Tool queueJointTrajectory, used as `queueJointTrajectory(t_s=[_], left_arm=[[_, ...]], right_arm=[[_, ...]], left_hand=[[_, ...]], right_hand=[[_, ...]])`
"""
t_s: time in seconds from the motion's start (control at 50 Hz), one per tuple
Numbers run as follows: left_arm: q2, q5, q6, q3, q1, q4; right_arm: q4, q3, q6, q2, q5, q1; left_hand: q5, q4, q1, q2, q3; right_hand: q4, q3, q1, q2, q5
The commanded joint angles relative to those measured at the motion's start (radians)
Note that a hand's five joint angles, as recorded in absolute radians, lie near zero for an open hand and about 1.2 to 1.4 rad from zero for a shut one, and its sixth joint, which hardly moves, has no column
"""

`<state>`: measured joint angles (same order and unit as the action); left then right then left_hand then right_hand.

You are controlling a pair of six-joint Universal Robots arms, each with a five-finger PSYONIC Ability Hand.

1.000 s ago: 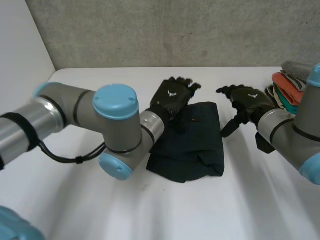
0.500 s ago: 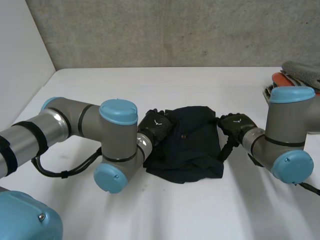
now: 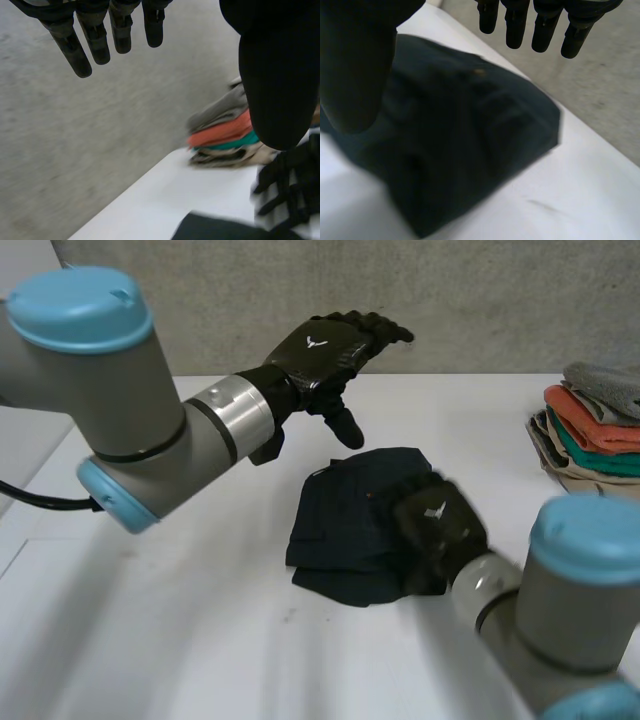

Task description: Fold the laundry.

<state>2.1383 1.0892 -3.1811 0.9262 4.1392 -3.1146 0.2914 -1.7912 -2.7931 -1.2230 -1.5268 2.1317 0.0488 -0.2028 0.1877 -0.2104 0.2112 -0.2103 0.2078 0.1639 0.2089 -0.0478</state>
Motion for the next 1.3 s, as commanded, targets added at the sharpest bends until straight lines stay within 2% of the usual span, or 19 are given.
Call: queueJointTrajectory(t_s=[0.02, 0.16, 0.38, 0.44, 0.5, 0.52, 0.54, 0.56, 0.68, 0.82, 1.04, 1.2, 1.3], left_arm=[[-0.02, -0.12, 0.047, 0.014, 0.012, 0.03], [-0.009, -0.118, 0.044, 0.026, 0.007, 0.028], [0.005, -0.098, 0.044, 0.031, 0.006, 0.024], [0.005, -0.095, 0.043, 0.031, 0.006, 0.024], [0.003, -0.095, 0.043, 0.031, 0.006, 0.022], [0.003, -0.095, 0.044, 0.031, 0.006, 0.022], [0.003, -0.095, 0.044, 0.031, 0.007, 0.022], [0.003, -0.095, 0.044, 0.031, 0.007, 0.022], [-0.008, -0.094, 0.044, 0.03, 0.012, 0.016], [-0.037, -0.089, 0.047, 0.026, 0.015, -0.002], [-0.101, -0.04, 0.053, 0.03, 0.042, -0.038], [-0.11, -0.035, 0.052, 0.036, 0.036, -0.036], [-0.129, -0.04, 0.05, 0.053, 0.033, -0.038]], right_arm=[[0.233, -0.091, 0.003, 0.106, -0.041, 0.08], [0.42, -0.056, 0.081, 0.21, -0.157, 0.089], [0.505, 0.032, 0.172, 0.316, -0.174, 0.086], [0.509, 0.046, 0.168, 0.318, -0.171, 0.085], [0.514, 0.069, 0.161, 0.327, -0.167, 0.082], [0.512, 0.075, 0.159, 0.33, -0.162, 0.08], [0.514, 0.09, 0.156, 0.333, -0.15, 0.08], [0.515, 0.098, 0.156, 0.335, -0.141, 0.079], [0.525, 0.168, 0.153, 0.326, -0.082, 0.071], [0.522, 0.338, 0.123, 0.287, -0.059, -0.052], [0.508, 0.578, -0.114, 0.209, 0.088, -0.34], [0.503, 0.766, -0.319, 0.253, 0.27, -0.617], [0.462, 0.906, -0.457, 0.371, 0.371, -0.756]], left_hand=[[-0.027, 0.007, 0.008, 0.014, -0.015], [-0.027, 0.007, 0.008, 0.014, -0.015], [-0.027, 0.007, 0.008, 0.014, -0.015], [-0.027, 0.007, 0.008, 0.014, -0.015], [-0.027, 0.007, 0.008, 0.014, -0.015], [-0.027, 0.007, 0.008, 0.014, -0.015], [-0.027, 0.007, 0.008, 0.014, -0.015], [-0.027, 0.007, 0.008, 0.014, -0.015], [-0.027, 0.007, 0.008, 0.014, -0.015], [-0.025, 0.004, 0.011, 0.012, -0.012], [-0.025, 0.004, 0.011, 0.012, -0.012], [-0.025, 0.004, 0.011, 0.012, -0.012], [-0.025, 0.004, 0.011, 0.012, -0.012]], right_hand=[[0.036, -0.033, 0.011, -0.034, 0.048], [0.036, -0.033, 0.011, -0.034, 0.048], [0.017, -0.015, 0.029, -0.016, 0.029], [-0.127, 0.129, 0.173, 0.128, -0.115], [-0.399, 0.402, 0.446, 0.401, -0.387], [-0.551, 0.554, 0.598, 0.553, -0.539], [-1.027, 1.029, 1.073, 1.028, -1.015], [-1.184, 1.187, 1.231, 1.186, -1.172], [-1.186, 1.188, 1.232, 1.187, -1.174], [-1.186, 1.188, 1.232, 1.187, -1.174], [-1.186, 1.188, 1.232, 1.187, -1.174], [-1.186, 1.188, 1.232, 1.187, -1.174], [-1.186, 1.188, 1.232, 1.187, -1.174]])
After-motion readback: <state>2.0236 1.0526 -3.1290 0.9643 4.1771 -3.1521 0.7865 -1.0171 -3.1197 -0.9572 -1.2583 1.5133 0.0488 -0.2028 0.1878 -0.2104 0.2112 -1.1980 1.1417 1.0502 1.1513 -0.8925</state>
